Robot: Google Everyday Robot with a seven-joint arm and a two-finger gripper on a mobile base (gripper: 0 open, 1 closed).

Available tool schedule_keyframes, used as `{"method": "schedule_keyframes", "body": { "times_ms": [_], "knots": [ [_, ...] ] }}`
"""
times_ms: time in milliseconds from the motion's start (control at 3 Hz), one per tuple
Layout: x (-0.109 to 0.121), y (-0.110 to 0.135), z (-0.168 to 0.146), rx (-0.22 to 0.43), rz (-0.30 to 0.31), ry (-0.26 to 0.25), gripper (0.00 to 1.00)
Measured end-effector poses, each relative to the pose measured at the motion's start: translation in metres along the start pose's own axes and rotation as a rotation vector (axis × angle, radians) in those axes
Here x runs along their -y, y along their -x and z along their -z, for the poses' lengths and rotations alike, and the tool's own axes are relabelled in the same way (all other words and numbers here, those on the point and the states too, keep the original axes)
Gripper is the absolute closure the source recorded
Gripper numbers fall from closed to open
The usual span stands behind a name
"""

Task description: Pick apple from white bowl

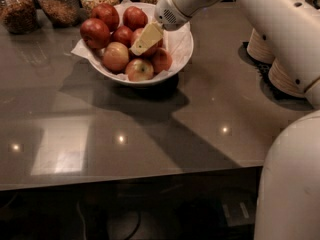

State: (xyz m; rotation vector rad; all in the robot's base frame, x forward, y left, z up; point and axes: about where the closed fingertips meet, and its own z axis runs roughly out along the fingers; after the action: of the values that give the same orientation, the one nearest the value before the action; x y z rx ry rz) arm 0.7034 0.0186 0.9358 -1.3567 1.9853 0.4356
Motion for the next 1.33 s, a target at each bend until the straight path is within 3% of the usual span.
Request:
{"method": "schedule_keyframes", "body": {
  "times_ms": [333, 1000, 1333],
  "knots": [
    [-0.007, 0.000, -0.002, -0.003, -0.004, 0.022, 0.30],
    [-0.021, -0.002, -0.005, -0.010, 0.012, 0.050, 0.72],
    [-0.022, -0.002, -0.002, 0.001, 0.038, 0.027, 0.94]
  ]
}}
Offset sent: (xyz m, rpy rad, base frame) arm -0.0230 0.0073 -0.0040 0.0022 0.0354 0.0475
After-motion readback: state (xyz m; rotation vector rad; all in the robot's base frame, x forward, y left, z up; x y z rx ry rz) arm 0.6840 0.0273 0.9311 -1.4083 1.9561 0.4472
